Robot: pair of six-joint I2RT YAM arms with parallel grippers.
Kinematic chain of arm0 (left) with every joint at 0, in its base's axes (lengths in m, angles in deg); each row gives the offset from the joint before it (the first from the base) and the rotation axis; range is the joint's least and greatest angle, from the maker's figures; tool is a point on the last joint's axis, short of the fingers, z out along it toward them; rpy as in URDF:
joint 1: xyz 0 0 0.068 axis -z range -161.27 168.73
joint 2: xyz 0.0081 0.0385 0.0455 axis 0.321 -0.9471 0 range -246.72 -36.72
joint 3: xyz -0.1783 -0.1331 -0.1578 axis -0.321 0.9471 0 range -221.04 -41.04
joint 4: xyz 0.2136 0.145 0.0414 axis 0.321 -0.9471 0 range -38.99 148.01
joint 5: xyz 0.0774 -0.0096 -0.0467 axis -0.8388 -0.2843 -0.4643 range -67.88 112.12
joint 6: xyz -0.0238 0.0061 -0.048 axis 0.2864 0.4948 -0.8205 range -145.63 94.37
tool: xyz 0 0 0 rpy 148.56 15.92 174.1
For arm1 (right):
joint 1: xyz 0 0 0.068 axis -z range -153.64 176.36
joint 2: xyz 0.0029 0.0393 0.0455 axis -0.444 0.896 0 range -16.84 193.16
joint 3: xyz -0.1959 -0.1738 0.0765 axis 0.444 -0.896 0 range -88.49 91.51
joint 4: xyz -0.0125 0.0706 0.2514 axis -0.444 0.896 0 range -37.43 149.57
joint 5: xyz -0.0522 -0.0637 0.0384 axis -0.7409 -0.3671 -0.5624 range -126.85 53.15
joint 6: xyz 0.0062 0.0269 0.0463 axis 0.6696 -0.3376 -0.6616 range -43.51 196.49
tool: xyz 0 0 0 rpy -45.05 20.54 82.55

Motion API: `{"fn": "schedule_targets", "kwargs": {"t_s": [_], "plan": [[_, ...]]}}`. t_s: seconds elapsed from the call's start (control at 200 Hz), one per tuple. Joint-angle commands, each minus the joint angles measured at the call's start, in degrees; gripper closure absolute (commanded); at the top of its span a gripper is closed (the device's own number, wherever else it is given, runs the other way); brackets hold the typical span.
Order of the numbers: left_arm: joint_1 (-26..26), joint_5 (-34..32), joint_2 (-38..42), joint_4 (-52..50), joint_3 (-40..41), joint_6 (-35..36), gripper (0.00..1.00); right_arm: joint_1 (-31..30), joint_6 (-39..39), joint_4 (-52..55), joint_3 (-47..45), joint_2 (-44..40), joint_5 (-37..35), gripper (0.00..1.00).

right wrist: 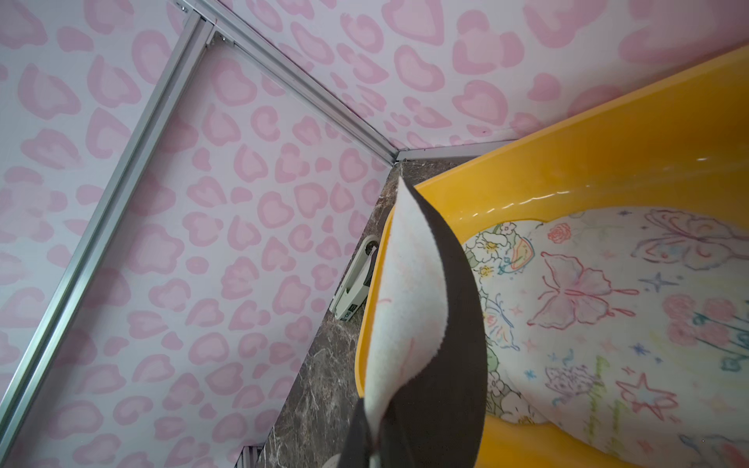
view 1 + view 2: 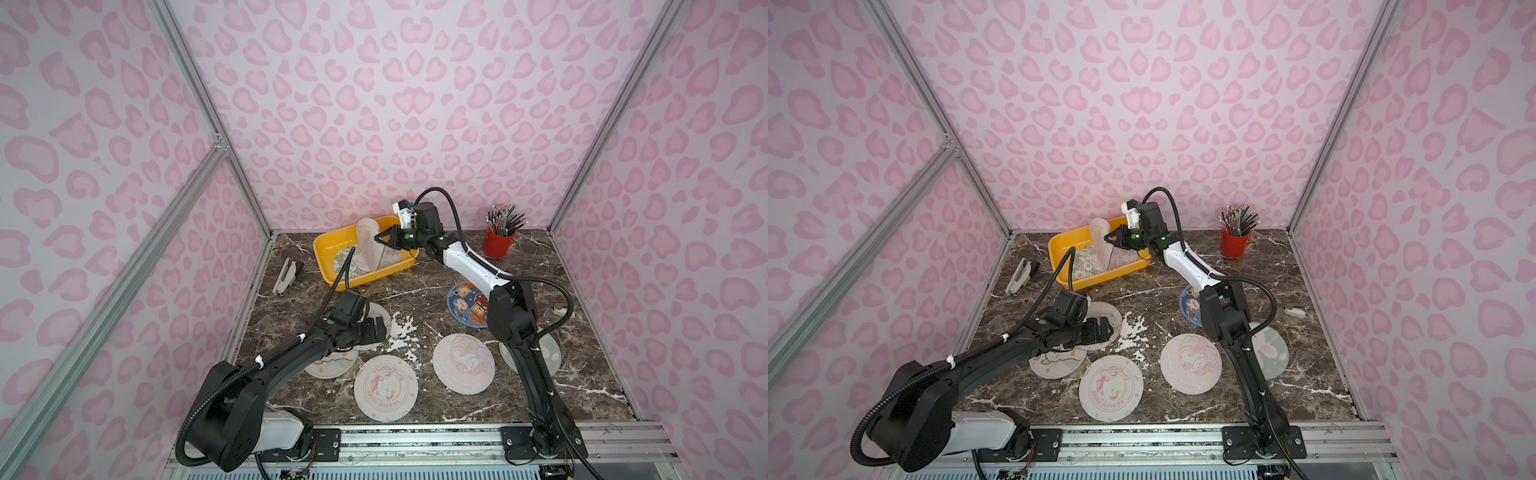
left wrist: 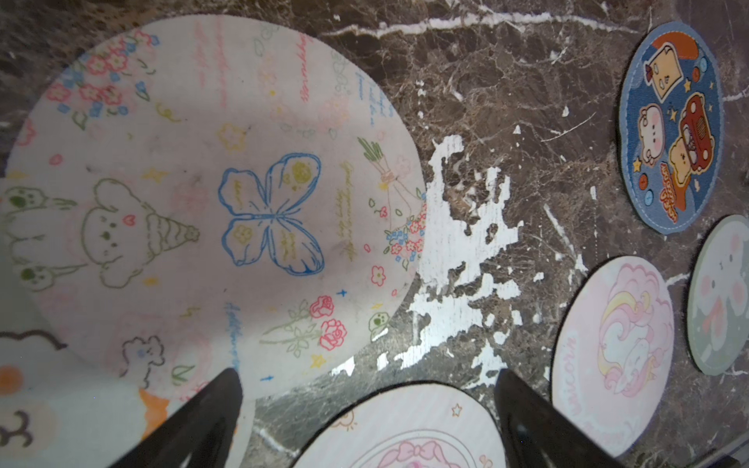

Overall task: Put the coasters into the storage box
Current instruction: Place the coaster in the storage box.

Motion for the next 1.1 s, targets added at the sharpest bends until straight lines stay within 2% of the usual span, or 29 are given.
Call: {"fn": "schedule_targets", "kwargs": {"t_s": [0.0, 0.135, 0.28, 0.475, 0.565, 0.65, 0.77, 0.905, 1.095], "plan": [[-0.2, 0.0, -0.2, 0.3, 0.1, 0.7, 0.01, -0.2, -2.8, -1.7, 8.0, 6.3, 0.9, 1.0], [-0.4, 0.0, -0.4, 0.3, 0.1, 0.8, 0.01, 0.7, -4.8, 2.0, 17.8, 14.1, -0.8, 1.0], [-0.5, 0.1, -0.6, 0.3, 0.2, 0.9, 0.01, 1.8, -5.8, 3.3, 17.1, 16.5, -2.8, 1.0], [-0.5, 0.0, -1.0, 0.4, -0.1, 0.9, 0.01, 2.7, -1.8, 9.4, 17.0, 16.3, -9.0, 1.0], [-0.5, -0.1, -1.2, 0.3, -0.5, 1.0, 0.01, 2.8, 0.6, 12.3, 16.9, 15.2, -11.7, 0.84], [-0.6, 0.0, -1.4, 0.3, -0.7, 1.1, 0.01, 2.9, 2.3, 13.8, 16.0, 13.9, -13.6, 0.63], [-0.5, -0.1, -1.7, 0.1, -1.2, 1.2, 0.01, 2.9, 4.6, 16.1, 14.4, 11.3, -17.1, 0.47], [-0.6, -0.1, -1.7, -0.1, -1.5, 1.2, 0.01, 2.9, 6.2, 16.0, 10.0, 6.9, -20.4, 0.37], [-0.6, 0.1, -2.1, -0.2, -2.5, 1.4, 0.01, 3.4, 8.4, 19.0, 6.7, 3.1, -21.2, 0.33]]}}
